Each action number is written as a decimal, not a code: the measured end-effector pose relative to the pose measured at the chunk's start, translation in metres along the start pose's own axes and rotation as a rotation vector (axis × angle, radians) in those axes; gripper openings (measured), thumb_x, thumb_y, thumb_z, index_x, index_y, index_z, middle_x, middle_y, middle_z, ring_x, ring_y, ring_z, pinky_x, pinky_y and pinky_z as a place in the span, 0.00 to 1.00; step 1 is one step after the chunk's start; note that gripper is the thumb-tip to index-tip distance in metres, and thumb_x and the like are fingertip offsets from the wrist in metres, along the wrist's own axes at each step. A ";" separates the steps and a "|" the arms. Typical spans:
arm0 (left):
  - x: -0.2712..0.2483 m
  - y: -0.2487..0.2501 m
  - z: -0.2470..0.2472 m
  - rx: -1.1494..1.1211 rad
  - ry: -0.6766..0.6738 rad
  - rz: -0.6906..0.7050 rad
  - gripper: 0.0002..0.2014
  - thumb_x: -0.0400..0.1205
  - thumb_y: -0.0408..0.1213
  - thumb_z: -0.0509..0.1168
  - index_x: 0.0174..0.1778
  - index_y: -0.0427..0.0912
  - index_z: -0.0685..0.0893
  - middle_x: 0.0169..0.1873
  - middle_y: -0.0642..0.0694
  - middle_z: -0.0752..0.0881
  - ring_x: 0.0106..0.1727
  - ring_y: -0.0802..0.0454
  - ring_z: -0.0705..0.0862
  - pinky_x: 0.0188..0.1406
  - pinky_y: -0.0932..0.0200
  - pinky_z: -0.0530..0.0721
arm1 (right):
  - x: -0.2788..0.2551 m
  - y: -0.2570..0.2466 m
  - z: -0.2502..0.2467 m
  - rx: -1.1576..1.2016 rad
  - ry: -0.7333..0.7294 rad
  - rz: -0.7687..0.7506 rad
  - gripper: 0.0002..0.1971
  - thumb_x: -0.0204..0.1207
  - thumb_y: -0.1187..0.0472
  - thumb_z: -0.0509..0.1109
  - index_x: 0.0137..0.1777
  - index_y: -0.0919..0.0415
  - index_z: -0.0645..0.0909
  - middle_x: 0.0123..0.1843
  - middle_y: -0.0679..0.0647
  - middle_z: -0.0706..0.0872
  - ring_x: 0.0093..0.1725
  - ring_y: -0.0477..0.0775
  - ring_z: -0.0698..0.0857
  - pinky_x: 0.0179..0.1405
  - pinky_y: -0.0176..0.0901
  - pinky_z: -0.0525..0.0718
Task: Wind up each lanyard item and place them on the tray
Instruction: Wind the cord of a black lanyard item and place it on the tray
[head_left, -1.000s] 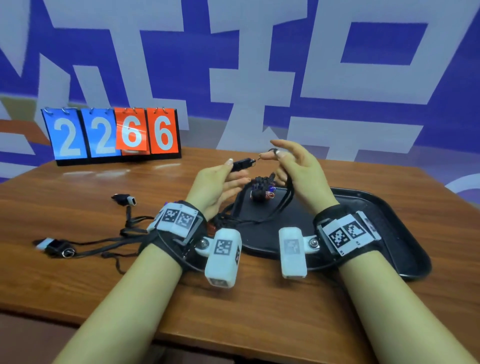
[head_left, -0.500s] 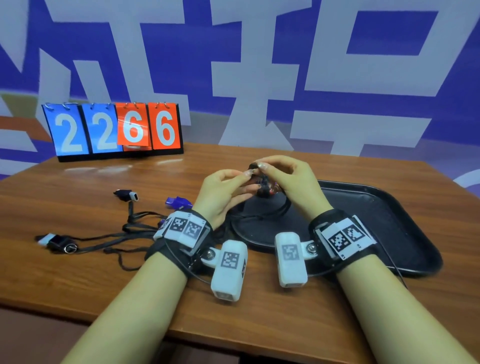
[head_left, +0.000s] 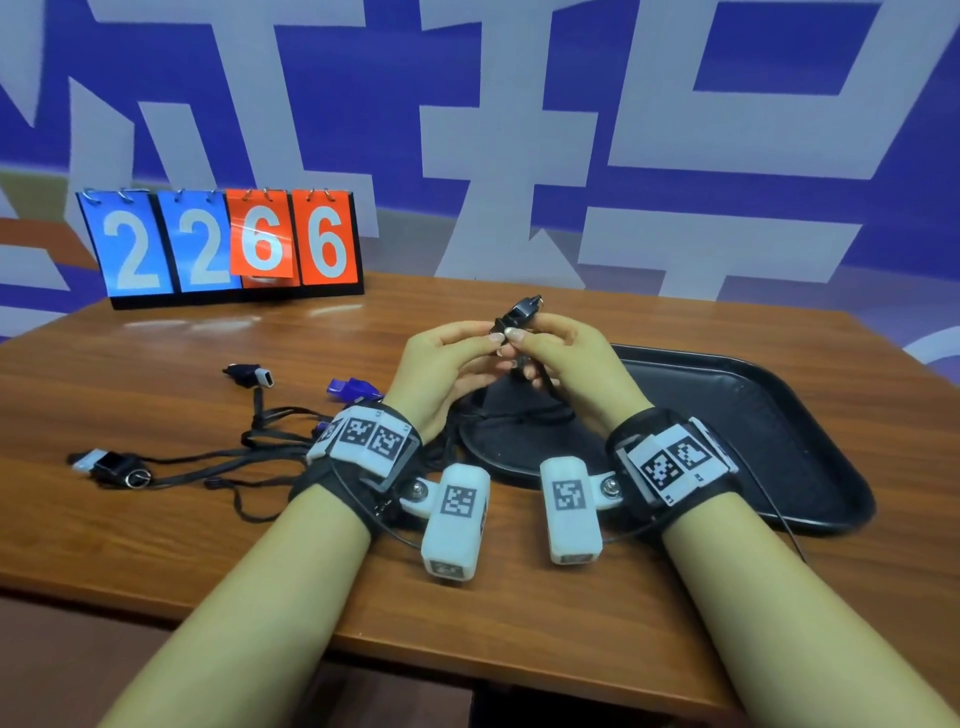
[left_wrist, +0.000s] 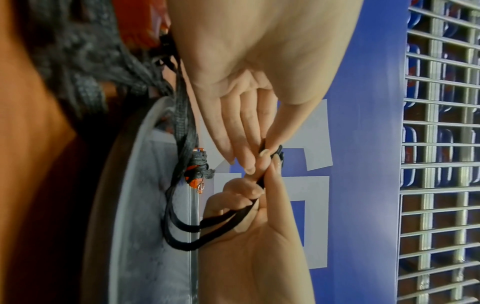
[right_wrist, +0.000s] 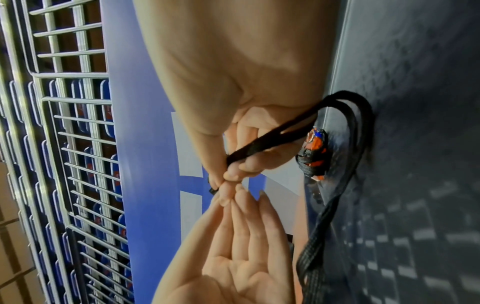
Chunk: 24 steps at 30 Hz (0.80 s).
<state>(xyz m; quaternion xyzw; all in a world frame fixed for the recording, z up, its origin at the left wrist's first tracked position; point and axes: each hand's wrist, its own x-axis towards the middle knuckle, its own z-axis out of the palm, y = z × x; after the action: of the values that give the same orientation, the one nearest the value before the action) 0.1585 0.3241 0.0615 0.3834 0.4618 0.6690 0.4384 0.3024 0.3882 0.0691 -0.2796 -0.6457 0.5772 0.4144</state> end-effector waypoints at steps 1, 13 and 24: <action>0.001 0.000 -0.001 0.006 -0.003 -0.008 0.12 0.81 0.27 0.69 0.60 0.30 0.85 0.39 0.40 0.91 0.41 0.46 0.90 0.59 0.48 0.88 | -0.001 0.000 0.000 -0.001 -0.022 0.004 0.12 0.81 0.64 0.70 0.61 0.71 0.84 0.36 0.52 0.86 0.27 0.44 0.76 0.24 0.30 0.75; -0.003 -0.002 0.006 0.129 -0.165 -0.046 0.18 0.89 0.52 0.57 0.56 0.41 0.84 0.29 0.52 0.84 0.28 0.56 0.76 0.35 0.61 0.78 | -0.006 0.000 0.003 0.079 -0.102 0.043 0.08 0.81 0.60 0.71 0.57 0.59 0.86 0.40 0.49 0.88 0.31 0.44 0.78 0.30 0.33 0.76; 0.000 -0.003 0.006 -0.062 -0.204 0.007 0.17 0.92 0.45 0.53 0.40 0.43 0.76 0.28 0.51 0.70 0.24 0.59 0.62 0.22 0.65 0.58 | -0.005 0.000 0.006 0.072 -0.098 -0.017 0.06 0.84 0.62 0.67 0.51 0.64 0.83 0.36 0.49 0.87 0.28 0.44 0.74 0.27 0.32 0.73</action>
<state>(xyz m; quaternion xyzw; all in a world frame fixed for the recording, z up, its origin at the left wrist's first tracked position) 0.1648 0.3269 0.0600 0.4375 0.3924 0.6420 0.4923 0.2995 0.3804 0.0678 -0.2305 -0.6463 0.6096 0.3969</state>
